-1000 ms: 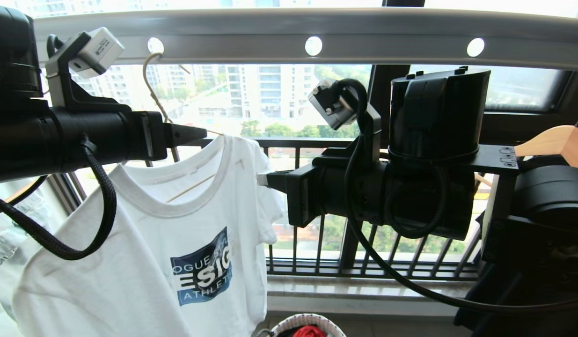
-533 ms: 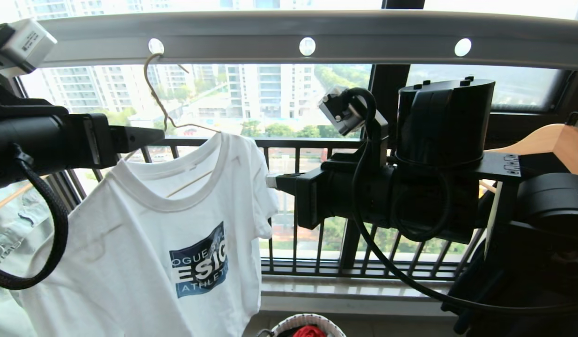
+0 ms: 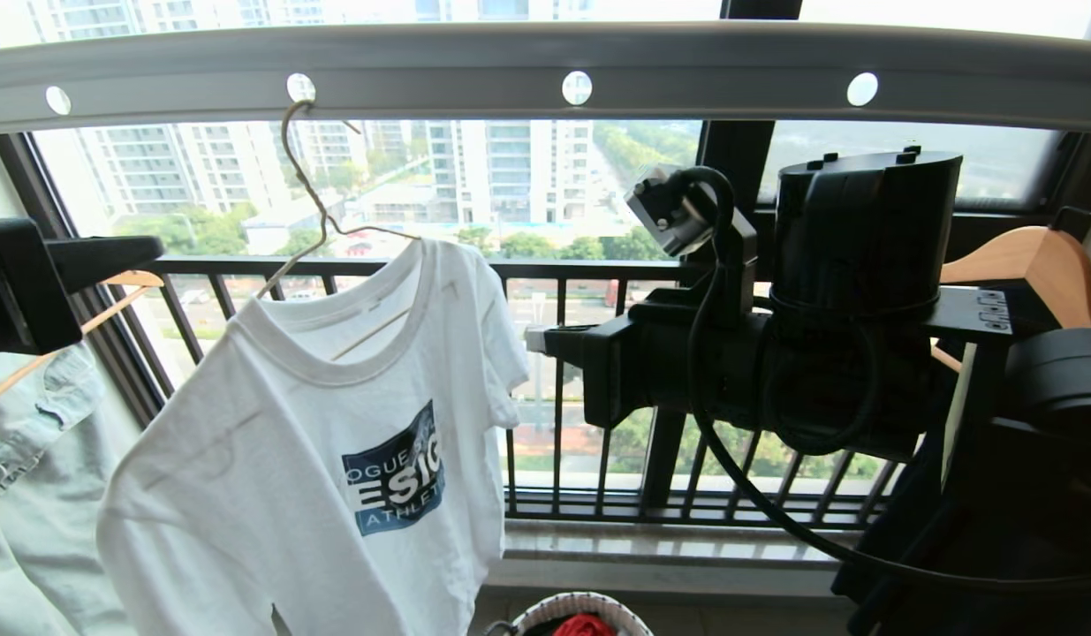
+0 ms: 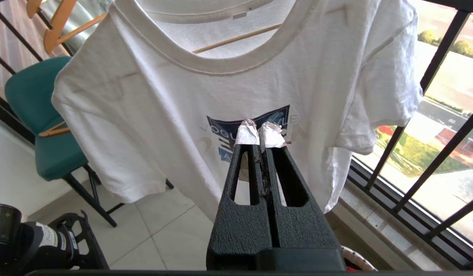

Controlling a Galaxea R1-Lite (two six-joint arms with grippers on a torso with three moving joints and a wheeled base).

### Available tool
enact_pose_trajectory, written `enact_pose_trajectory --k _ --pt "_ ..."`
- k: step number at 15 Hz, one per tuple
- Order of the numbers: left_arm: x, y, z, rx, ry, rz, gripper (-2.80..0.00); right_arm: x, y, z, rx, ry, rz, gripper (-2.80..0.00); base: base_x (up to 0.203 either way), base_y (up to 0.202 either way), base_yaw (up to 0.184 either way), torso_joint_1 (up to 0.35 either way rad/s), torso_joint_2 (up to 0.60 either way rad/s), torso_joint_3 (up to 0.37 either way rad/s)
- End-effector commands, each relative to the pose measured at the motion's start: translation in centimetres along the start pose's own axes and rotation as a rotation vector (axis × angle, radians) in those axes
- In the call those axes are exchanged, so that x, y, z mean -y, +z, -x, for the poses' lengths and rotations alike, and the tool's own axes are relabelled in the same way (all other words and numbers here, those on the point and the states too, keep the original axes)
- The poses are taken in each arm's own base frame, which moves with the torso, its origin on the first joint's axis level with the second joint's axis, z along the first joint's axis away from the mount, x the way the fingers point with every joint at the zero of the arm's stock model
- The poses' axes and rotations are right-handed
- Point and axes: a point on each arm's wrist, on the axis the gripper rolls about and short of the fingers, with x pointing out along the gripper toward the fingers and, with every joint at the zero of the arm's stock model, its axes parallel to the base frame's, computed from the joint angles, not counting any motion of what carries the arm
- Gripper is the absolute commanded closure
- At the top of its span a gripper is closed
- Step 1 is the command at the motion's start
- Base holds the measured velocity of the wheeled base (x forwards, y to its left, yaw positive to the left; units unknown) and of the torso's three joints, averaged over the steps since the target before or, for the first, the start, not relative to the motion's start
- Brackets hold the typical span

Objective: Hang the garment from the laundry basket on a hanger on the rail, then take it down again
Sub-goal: Take the clothes off the clothes rack

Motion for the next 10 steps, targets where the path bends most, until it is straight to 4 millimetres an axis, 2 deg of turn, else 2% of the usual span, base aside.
enact_pose_trajectory --k 1,3,6,10 --pt "-0.1 -0.3 3.0 0.056 -0.009 0.001 0.00 0.6 -0.1 1.4 0.005 -0.051 -0.004 0.00 0.000 0.000 0.000 0.000 0.00 0.000" --pt "-0.1 -1.0 4.5 0.072 -0.055 0.000 0.00 1.4 0.0 3.2 0.019 -0.097 -0.008 0.00 0.000 0.000 0.000 0.000 0.00 0.000" --pt "0.0 -2.4 7.2 0.100 -0.162 -0.002 0.00 2.5 0.3 7.2 0.056 -0.185 0.026 0.00 0.000 0.000 0.000 0.000 0.00 0.000" --pt "-0.3 -3.9 10.2 0.163 -0.162 -0.005 0.00 3.9 1.3 15.4 0.151 -0.375 0.046 0.00 0.000 0.000 0.000 0.000 0.00 0.000"
